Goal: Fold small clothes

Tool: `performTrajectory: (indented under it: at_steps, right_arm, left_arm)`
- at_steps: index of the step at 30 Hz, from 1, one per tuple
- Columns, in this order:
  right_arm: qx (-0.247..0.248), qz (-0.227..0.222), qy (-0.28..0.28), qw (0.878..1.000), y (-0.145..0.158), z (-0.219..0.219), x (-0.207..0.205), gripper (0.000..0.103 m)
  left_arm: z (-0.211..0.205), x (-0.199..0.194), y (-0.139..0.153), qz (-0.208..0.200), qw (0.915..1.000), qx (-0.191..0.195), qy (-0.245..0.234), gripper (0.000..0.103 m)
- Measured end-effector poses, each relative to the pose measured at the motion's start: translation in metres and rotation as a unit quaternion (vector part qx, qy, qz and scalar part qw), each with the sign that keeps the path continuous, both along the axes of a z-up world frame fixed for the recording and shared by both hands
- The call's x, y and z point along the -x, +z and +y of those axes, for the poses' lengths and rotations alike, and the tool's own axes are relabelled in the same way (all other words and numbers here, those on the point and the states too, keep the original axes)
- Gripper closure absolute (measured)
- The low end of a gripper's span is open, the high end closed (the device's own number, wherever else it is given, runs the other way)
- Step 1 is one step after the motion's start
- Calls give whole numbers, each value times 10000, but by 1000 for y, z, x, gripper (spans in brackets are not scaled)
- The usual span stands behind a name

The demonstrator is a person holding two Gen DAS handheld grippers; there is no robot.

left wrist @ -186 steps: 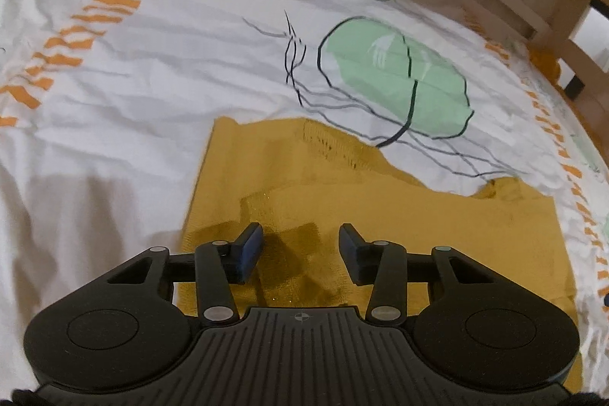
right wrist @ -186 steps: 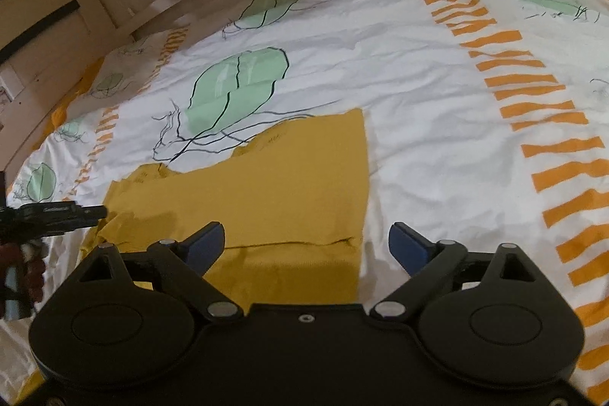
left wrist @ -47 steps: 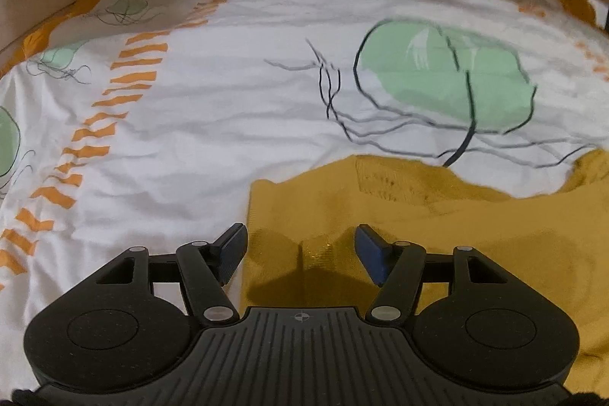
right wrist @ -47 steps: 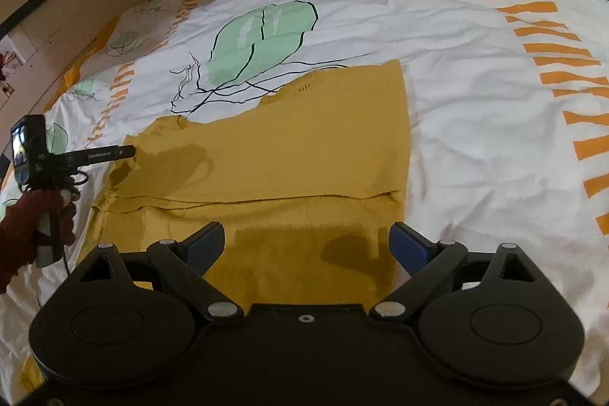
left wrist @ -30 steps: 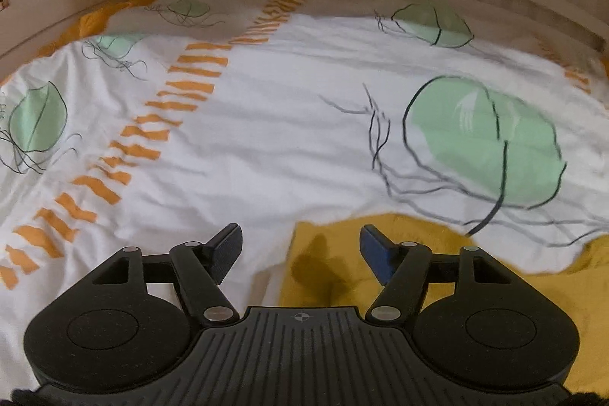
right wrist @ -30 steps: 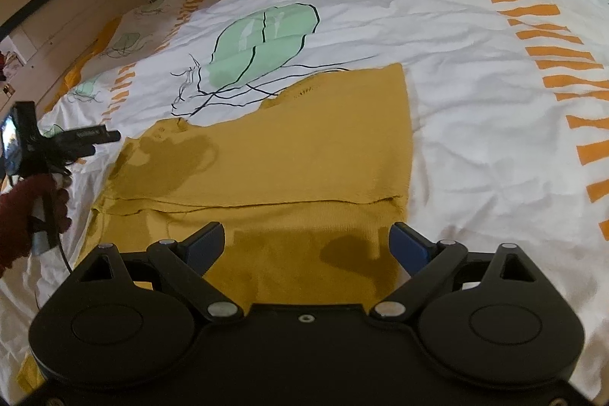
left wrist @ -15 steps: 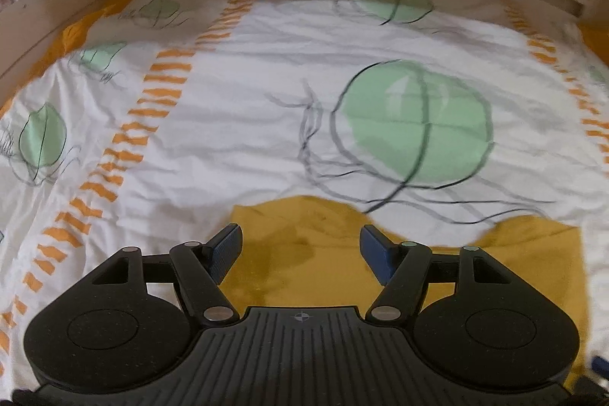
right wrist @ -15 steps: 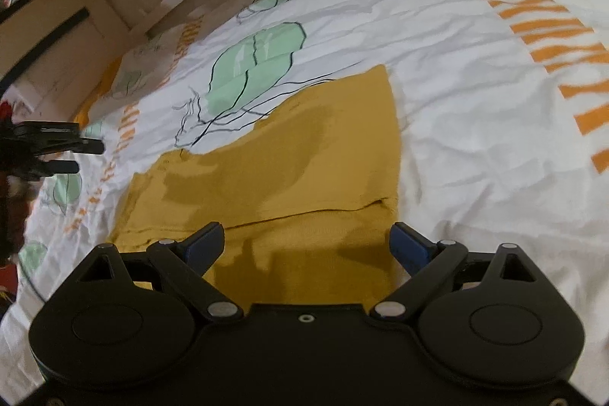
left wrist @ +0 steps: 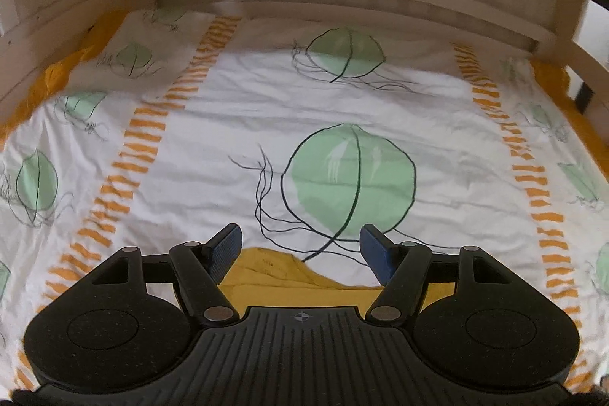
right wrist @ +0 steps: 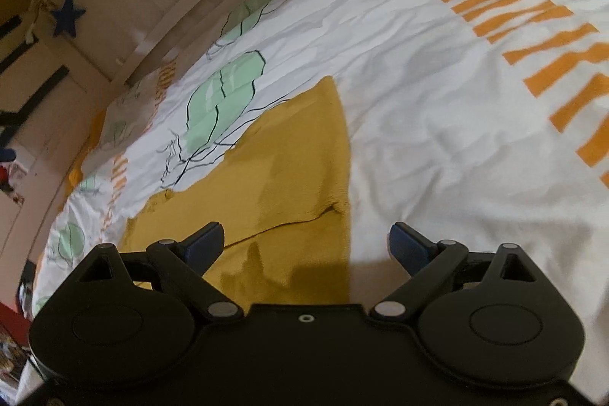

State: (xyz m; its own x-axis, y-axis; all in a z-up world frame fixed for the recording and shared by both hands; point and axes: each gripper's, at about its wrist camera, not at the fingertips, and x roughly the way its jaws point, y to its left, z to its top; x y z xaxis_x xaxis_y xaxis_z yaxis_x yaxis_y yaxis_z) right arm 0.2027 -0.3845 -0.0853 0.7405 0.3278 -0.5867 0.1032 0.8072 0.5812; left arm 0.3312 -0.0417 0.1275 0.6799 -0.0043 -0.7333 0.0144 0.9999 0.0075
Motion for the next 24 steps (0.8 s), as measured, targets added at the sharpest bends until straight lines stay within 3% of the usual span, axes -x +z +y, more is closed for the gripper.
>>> performTrajectory:
  at_steps: [7, 14, 21, 24]
  right_arm:
    - [143, -134, -19, 9998, 2, 0, 6, 8]
    - [573, -385, 215, 9974, 12, 14, 17, 7]
    - [1081, -746, 552, 9898, 32, 38, 36, 3]
    - [1166, -854, 614, 9876, 39, 48, 51, 3]
  left_arm:
    - [4, 14, 14, 28, 9998, -95, -181, 36]
    - [15, 42, 27, -356, 9967, 354, -644, 36]
    - [47, 94, 7, -1040, 9888, 441, -974, 35]
    - [67, 115, -9, -1089, 9878, 517, -988, 35]
